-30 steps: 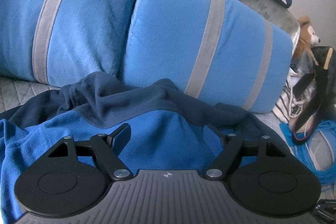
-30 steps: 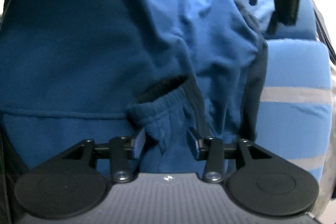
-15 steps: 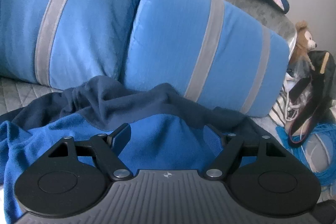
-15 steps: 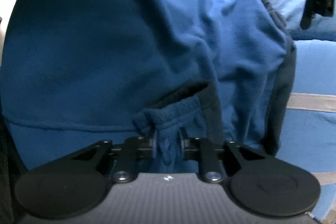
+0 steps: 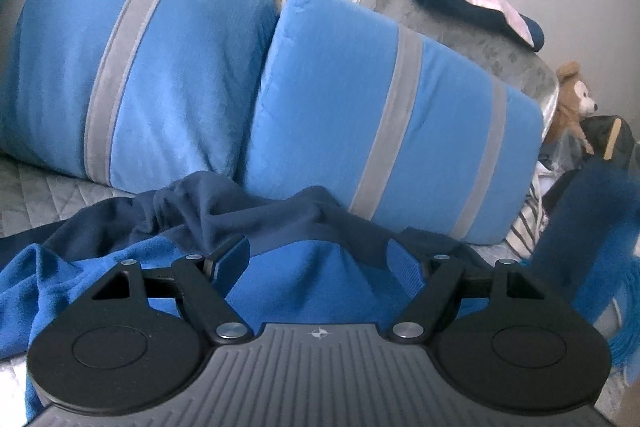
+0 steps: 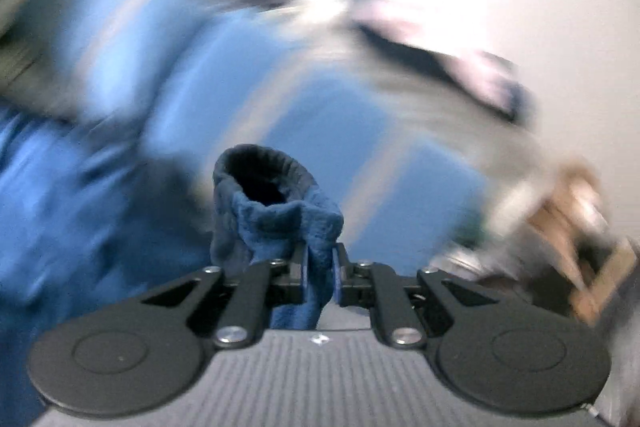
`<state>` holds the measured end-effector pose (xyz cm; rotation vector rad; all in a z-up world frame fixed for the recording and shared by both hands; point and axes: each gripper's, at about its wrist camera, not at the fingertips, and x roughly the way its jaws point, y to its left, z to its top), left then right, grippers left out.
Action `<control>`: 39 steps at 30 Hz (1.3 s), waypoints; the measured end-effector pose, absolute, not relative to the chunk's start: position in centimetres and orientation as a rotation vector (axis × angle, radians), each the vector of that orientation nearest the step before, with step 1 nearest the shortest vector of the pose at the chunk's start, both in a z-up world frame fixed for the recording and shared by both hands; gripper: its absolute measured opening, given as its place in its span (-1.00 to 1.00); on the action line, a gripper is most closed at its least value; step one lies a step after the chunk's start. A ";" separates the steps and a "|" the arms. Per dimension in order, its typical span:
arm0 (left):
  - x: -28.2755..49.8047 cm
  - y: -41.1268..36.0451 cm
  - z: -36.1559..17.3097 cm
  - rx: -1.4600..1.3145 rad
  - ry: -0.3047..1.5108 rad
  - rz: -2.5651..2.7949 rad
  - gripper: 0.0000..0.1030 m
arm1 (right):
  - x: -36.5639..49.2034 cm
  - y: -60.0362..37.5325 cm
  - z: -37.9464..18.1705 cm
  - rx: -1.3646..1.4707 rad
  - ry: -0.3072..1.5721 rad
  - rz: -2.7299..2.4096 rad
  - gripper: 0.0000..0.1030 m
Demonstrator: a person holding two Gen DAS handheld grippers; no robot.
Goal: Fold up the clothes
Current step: 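Grasp the navy sleeve cuff with the right gripper and lift it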
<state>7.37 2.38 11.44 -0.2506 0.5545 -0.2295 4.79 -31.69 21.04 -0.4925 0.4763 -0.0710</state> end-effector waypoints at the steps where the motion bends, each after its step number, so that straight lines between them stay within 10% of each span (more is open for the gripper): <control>1: 7.3 2.6 11.5 -0.252 0.553 -0.226 0.47 | 5.0 -34.0 22.5 -0.426 0.453 -0.143 -0.76; 15: 7.6 2.6 10.8 -0.226 0.572 -0.217 0.47 | -4.5 -63.2 12.9 0.168 0.594 -0.781 -0.77; 31: 8.1 2.5 9.6 -0.200 0.609 -0.192 0.47 | -8.2 -64.1 5.7 0.412 0.657 -0.889 -0.67; 39: 8.4 2.7 9.1 -0.196 0.631 -0.180 0.47 | -7.0 -59.7 5.6 0.076 0.690 -0.966 0.74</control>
